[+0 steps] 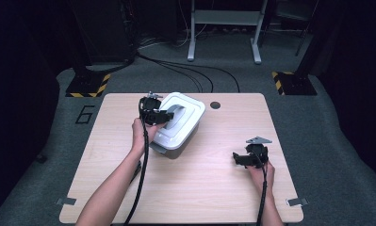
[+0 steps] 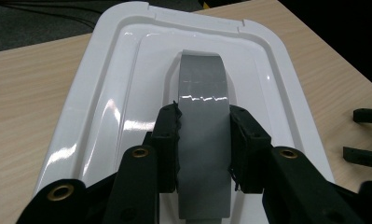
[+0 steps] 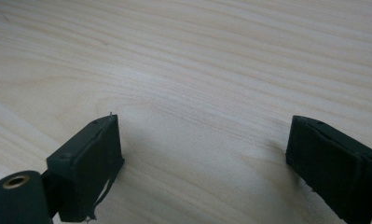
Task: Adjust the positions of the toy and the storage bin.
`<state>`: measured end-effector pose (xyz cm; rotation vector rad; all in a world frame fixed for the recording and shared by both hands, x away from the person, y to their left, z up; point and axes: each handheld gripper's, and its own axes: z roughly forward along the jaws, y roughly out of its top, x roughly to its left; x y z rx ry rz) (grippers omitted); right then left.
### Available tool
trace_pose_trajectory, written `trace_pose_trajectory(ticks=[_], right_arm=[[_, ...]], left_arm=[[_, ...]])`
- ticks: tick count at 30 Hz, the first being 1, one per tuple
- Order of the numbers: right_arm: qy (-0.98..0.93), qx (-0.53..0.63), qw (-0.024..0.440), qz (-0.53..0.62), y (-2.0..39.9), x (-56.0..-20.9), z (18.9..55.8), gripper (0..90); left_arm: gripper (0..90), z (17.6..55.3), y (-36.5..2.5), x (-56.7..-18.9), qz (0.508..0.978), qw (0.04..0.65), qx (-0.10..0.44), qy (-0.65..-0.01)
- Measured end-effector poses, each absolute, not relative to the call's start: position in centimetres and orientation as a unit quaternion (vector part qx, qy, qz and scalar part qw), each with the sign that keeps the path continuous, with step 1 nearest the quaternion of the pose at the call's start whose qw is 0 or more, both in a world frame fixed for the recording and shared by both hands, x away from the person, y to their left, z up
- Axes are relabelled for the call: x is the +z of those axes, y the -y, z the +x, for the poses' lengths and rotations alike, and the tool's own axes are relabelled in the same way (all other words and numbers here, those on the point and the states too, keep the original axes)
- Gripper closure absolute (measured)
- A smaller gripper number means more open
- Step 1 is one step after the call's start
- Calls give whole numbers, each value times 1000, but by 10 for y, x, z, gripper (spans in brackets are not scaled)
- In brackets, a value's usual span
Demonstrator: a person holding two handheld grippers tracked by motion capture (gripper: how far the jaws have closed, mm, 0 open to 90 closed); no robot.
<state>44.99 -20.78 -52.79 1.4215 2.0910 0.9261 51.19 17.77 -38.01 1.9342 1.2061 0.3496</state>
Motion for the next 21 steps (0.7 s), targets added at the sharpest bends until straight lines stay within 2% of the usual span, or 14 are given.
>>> trace_pose_trajectory(ticks=[12,21], right_arm=[[-758,335,222,513,208,-528,450,97],[-756,336,223,516,208,-528,450,98]], left_arm=[[666,496,-174,-383,759,428,103,-479],[665,496,-170,-381,779,415,133,-452]])
